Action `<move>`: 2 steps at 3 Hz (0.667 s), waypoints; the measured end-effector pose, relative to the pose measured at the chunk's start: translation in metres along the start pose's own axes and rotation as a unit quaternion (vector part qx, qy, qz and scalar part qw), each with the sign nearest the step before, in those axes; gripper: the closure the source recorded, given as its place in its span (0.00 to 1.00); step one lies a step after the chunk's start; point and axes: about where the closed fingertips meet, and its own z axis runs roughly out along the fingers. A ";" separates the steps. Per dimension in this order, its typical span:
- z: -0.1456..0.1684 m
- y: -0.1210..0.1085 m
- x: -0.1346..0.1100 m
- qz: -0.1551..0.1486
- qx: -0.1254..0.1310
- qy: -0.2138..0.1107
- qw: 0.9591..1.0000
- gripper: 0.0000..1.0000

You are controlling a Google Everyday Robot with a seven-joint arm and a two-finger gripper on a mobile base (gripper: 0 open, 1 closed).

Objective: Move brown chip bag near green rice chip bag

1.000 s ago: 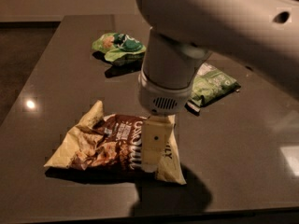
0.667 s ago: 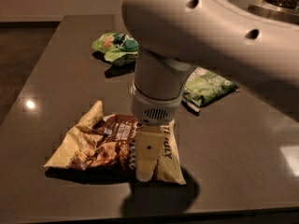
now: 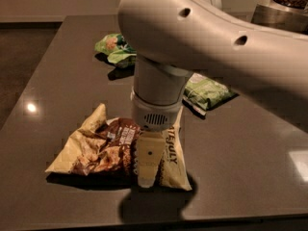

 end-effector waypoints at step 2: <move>0.000 -0.012 -0.004 0.000 -0.003 0.011 1.000 0.36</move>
Offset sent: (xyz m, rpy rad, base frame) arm 0.0234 0.0049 0.0032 -0.0291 0.0221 -0.0010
